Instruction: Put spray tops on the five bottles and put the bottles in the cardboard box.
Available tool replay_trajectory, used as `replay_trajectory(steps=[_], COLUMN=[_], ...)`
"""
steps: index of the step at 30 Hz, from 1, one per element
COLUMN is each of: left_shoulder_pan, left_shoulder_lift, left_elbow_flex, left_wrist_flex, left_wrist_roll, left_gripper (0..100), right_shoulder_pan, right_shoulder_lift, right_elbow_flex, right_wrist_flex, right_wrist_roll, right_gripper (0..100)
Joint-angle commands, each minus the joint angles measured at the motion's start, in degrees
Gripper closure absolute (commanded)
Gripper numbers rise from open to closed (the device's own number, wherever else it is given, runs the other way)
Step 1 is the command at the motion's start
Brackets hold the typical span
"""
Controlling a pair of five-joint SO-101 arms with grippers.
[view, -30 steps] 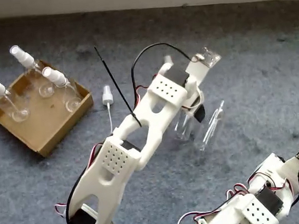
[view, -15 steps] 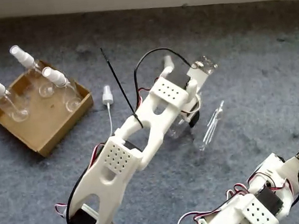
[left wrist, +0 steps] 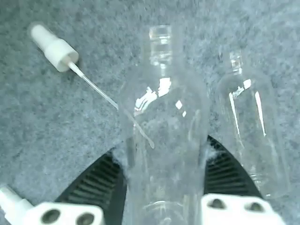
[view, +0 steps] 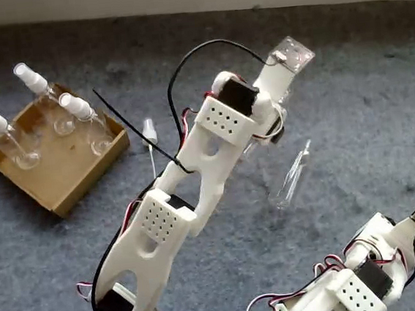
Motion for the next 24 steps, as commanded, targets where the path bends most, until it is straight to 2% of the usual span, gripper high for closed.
replay_trajectory(steps=[1, 14, 24], left_shoulder_pan=[-0.92, -0.66, -1.1], left_shoulder_lift=[-5.93, -22.46, -50.59], left_elbow_flex=[-6.64, -6.02, 30.64], left_wrist_flex=[0.62, 1.49, 1.05], left_wrist_roll=[-0.44, -0.35, -0.53], left_gripper=[93, 94, 93], right_shoulder_pan=[0.75, 0.75, 0.75], right_shoulder_lift=[0.13, 0.13, 0.13], right_elbow_flex=[7.08, 7.08, 7.08], right_wrist_flex=[0.13, 0.13, 0.13], right_wrist_roll=[0.7, 0.7, 0.7], right_gripper=[98.9, 98.9, 98.9])
